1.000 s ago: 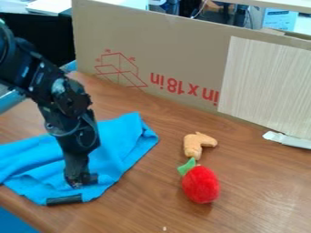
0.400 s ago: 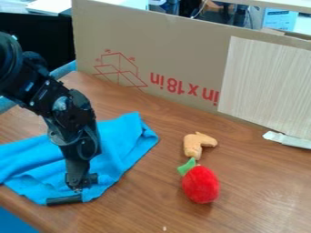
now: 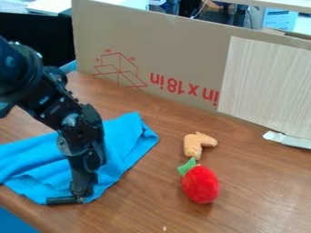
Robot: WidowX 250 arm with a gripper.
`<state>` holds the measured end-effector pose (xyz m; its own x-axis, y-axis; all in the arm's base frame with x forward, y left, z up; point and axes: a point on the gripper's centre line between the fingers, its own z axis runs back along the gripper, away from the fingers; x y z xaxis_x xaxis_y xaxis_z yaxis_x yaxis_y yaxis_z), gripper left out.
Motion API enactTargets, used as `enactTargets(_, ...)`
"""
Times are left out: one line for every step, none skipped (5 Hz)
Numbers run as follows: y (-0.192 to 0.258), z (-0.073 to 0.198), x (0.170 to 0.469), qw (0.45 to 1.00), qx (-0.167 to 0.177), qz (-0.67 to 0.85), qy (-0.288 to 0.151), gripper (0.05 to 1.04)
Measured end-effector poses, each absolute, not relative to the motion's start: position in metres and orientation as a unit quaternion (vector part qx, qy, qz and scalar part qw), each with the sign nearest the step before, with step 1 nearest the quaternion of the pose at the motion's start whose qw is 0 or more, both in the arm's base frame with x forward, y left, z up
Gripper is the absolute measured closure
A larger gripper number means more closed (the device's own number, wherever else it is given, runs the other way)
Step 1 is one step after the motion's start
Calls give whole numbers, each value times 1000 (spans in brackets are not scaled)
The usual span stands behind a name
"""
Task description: Unfold the cloth from the bottom right to the top left
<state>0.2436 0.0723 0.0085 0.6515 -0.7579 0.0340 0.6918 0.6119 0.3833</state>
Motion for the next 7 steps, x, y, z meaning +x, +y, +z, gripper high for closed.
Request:
enactTargets(71, 6, 245, 889, 173, -412, -97, 118)
enactTargets(69, 6, 244, 889, 168, -415, -100, 395)
enactTargets(67, 4, 242, 886, 158, -426, -98, 704)
enactTargets(66, 3, 241, 886, 150, -428, -97, 925)
enactTargets(66, 4, 241, 884, 149, -431, -98, 1026)
enactTargets(65, 3, 240, 885, 146, -431, -98, 1034)
enactTargets(68, 13, 238, 887, 141, -426, -108, 1034)
